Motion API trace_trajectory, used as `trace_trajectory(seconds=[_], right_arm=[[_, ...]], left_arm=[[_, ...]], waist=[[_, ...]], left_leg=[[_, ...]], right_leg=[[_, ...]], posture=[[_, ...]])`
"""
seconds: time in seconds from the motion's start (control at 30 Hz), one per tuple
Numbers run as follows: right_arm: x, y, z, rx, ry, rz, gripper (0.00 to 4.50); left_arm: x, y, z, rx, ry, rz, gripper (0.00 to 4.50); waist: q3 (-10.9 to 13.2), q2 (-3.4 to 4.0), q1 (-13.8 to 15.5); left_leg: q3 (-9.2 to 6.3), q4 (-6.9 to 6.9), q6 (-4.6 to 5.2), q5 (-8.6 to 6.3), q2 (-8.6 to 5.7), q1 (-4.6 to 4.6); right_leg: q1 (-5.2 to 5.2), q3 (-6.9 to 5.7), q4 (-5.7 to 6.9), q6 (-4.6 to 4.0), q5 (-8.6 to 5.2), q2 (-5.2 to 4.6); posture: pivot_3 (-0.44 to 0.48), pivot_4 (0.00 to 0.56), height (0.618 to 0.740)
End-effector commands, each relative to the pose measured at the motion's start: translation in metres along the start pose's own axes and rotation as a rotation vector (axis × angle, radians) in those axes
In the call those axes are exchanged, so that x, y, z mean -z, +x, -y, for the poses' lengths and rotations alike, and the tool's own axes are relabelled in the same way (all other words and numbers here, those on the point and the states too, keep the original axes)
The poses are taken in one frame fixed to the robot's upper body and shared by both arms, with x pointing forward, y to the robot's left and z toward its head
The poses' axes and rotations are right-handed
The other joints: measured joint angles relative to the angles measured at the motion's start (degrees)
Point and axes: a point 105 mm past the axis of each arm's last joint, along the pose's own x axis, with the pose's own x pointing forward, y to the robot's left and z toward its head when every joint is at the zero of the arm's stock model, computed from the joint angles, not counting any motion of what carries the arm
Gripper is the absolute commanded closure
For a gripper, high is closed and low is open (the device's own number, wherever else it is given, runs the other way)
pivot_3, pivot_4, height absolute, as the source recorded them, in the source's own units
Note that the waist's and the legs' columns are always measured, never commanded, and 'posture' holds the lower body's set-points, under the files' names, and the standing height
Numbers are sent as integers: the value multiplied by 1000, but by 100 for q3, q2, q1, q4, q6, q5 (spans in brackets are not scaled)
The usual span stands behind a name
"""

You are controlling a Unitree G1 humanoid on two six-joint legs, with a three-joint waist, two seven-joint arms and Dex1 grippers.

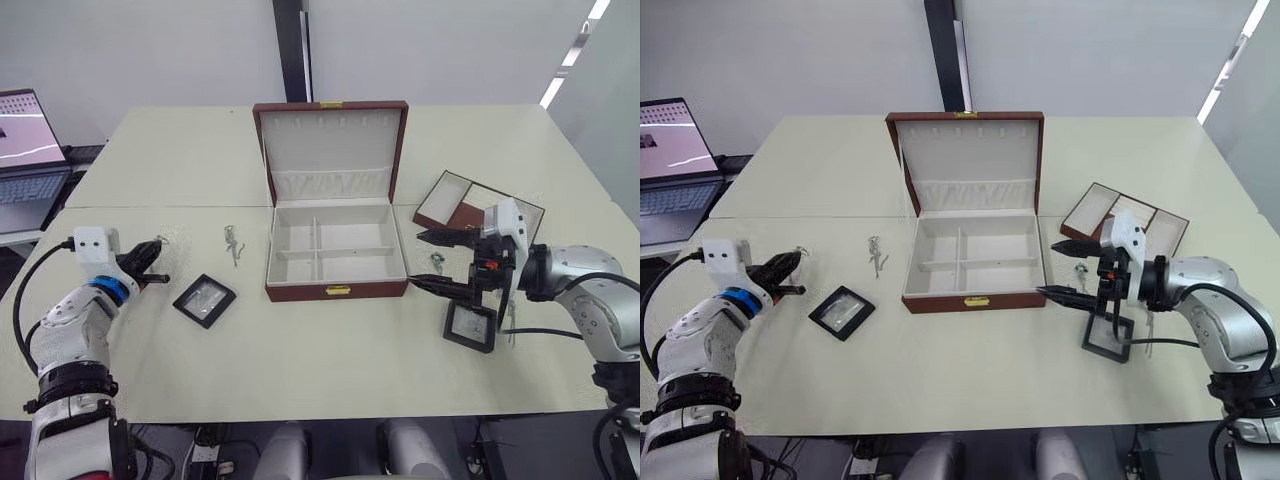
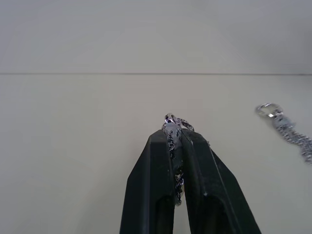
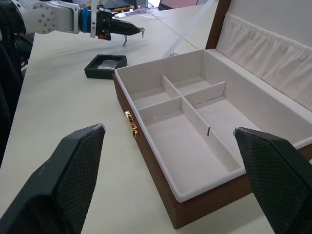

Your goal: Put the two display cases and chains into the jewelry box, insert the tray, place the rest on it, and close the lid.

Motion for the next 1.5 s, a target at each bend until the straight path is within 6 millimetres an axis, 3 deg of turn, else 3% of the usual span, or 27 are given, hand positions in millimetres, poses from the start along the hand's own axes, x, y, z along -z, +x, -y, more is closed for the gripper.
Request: trace_trajectory(seconds=[0.03, 0.37, 0.53, 0.67, 0.93, 1.17, 1.5], right_arm=[[-16, -8, 6, 27, -66, 27, 0], [-20, -10, 11, 61, -72, 45, 0], [-19, -13, 11, 93, -71, 51, 0], [-17, -16, 11, 137, -63, 54, 0], [-15, -22, 4, 204, -53, 56, 0], [-11, -30, -3, 248, -38, 49, 0], [-9, -32, -7, 261, -28, 41, 0]], left_arm=[[-47, -3, 34, 112, 16, 123, 4463], [-94, -2, 121, 402, 37, 152, 4463], [-100, 3, 150, 524, 52, 119, 4463], [-92, 14, 176, 610, 61, 78, 4463], [-69, 35, 186, 641, 127, -8, 4463], [-56, 52, 182, 629, 161, -40, 4463], [-51, 54, 188, 662, 149, -45, 4463]], waist=[[0, 0, 19], [1, -2, 23], [1, -2, 15], [1, -2, 26], [2, -2, 11], [3, -4, 32], [3, -4, 24]], left_leg=[[0, 0, 0, 0, 0, -1], [3, 0, 0, 0, -3, 1], [5, 0, 0, 0, -3, 1], [10, 0, 0, 0, -4, 1], [22, 0, -1, 1, -3, 1], [25, 1, -1, 1, -6, -2], [29, 2, 0, 1, -6, -2]], right_leg=[[0, 0, -1, 0, 0, 0], [4, -1, -3, 0, 0, 2], [3, 0, -4, 0, 0, 3], [5, -1, -4, 0, 0, 4], [4, 2, -5, 0, 0, 7], [5, -1, -6, 0, 0, 6], [6, 0, -6, 0, 0, 6]], posture=[[0, 150, 740], [0, 150, 740], [0, 150, 740], [0, 150, 740], [0, 150, 740], [0, 150, 740], [0, 150, 740]])
